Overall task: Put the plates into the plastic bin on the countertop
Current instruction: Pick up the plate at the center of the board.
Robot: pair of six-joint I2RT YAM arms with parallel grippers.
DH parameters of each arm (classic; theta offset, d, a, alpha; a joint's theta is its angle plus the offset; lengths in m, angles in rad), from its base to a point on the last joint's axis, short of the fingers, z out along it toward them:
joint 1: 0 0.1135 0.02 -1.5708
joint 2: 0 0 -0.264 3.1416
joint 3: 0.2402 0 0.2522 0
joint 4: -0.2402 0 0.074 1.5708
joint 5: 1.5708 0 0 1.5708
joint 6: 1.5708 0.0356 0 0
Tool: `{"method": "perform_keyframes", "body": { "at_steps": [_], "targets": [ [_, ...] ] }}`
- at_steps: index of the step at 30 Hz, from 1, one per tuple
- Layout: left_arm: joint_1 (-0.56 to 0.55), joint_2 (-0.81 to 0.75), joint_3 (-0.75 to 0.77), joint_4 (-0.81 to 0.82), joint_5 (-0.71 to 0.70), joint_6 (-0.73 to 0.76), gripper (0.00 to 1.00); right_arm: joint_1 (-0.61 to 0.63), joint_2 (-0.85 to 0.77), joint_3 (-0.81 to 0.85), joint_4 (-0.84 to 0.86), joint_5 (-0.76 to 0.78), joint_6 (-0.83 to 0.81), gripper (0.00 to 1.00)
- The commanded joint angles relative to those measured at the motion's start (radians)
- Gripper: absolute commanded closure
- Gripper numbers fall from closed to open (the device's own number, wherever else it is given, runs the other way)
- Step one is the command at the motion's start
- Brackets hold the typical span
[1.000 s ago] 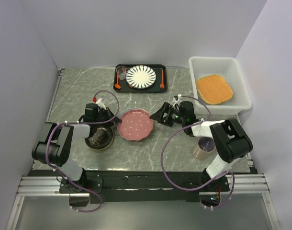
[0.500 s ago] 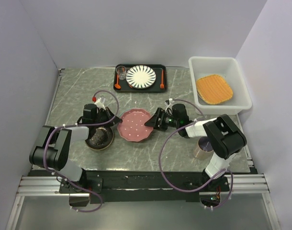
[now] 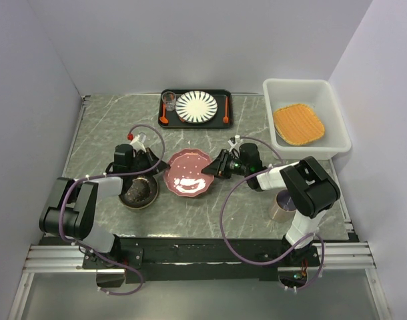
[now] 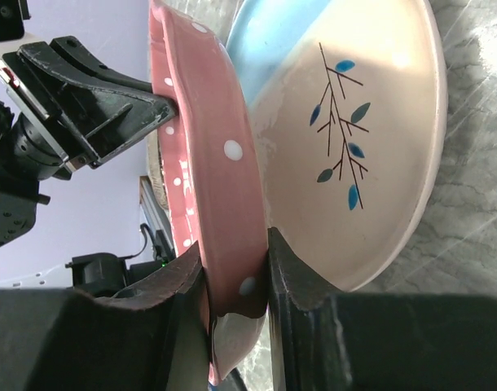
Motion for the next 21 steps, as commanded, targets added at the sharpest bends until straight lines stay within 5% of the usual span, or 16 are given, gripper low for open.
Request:
{"method": "perform_keyframes", "body": {
  "at_steps": [1,6,12,21],
  "targets": [
    [-0.006,-0.061,0.016,0.123,0.09,-0.072,0.99,0.017,-0.03,0.025,0.037,-0.008,-0.033,1.0],
    [-0.006,-0.066,0.016,0.115,0.085,-0.062,0.97,0.018,-0.039,0.023,0.041,-0.011,-0.03,1.0],
    [-0.006,-0.063,0.01,0.135,0.096,-0.063,0.76,0.017,-0.058,0.022,0.031,-0.011,-0.036,1.0],
    [-0.008,-0.078,0.001,0.144,0.09,-0.056,0.16,0.017,-0.073,0.029,0.014,-0.011,-0.042,1.0]
  ]
}}
